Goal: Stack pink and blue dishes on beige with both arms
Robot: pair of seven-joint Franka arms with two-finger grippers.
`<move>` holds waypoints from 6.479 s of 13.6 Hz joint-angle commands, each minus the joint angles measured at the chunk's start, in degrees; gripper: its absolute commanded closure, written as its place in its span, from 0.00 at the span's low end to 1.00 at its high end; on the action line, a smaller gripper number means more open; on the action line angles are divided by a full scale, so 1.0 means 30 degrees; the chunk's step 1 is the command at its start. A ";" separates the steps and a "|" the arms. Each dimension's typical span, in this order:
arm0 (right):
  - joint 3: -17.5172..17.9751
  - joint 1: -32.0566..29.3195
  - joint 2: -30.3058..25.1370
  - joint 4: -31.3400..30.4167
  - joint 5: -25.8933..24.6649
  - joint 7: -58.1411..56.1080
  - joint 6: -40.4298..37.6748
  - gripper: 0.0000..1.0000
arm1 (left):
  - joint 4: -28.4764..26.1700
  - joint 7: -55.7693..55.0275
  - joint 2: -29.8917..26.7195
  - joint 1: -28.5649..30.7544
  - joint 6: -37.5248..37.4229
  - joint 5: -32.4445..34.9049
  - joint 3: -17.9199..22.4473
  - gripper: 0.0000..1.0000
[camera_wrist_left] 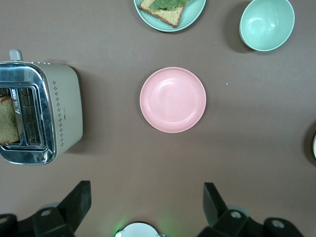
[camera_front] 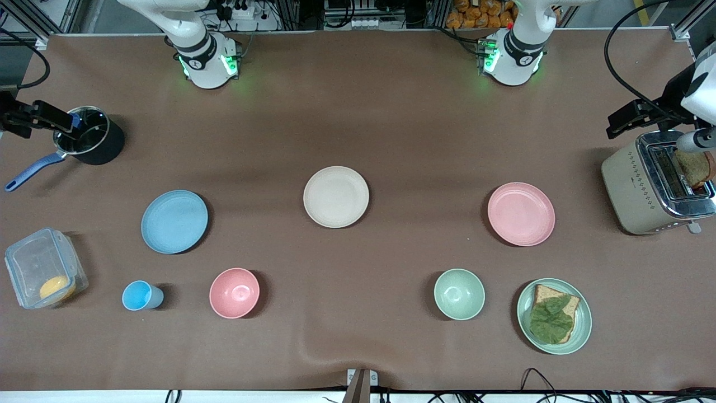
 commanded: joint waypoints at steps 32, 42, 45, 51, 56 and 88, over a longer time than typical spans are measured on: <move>0.0125 -0.2938 0.8832 -0.8636 0.0046 -0.1691 1.5765 0.00 | -1.1472 0.0233 0.4368 0.1264 1.5380 0.0064 0.0192 0.00; 0.0184 -0.2879 1.0008 -0.8606 0.0046 -0.1633 1.6474 0.66 | -1.0622 0.0526 0.7889 0.2173 1.6644 0.0034 0.0134 0.05; 0.0213 -0.2908 1.0214 -0.8635 0.0164 -0.1604 1.6532 1.00 | -1.0330 0.0526 0.8561 0.2261 1.6674 0.0034 0.0134 0.09; 0.0242 -0.2850 0.9515 -0.8577 0.0164 -0.1632 1.6124 1.00 | -1.0036 0.0526 0.9237 0.2320 1.6703 0.0034 0.0163 0.56; 0.0272 -0.2441 0.7552 -0.7933 0.0164 -0.1662 1.3372 1.00 | -0.9948 0.0496 0.9266 0.2699 1.6703 -0.0956 0.0047 1.00; 0.0506 -0.0390 0.4912 -0.6324 0.4939 -0.0988 0.4967 1.00 | -0.8572 -1.8224 1.0993 -0.4680 2.2943 -0.2104 -0.9973 1.00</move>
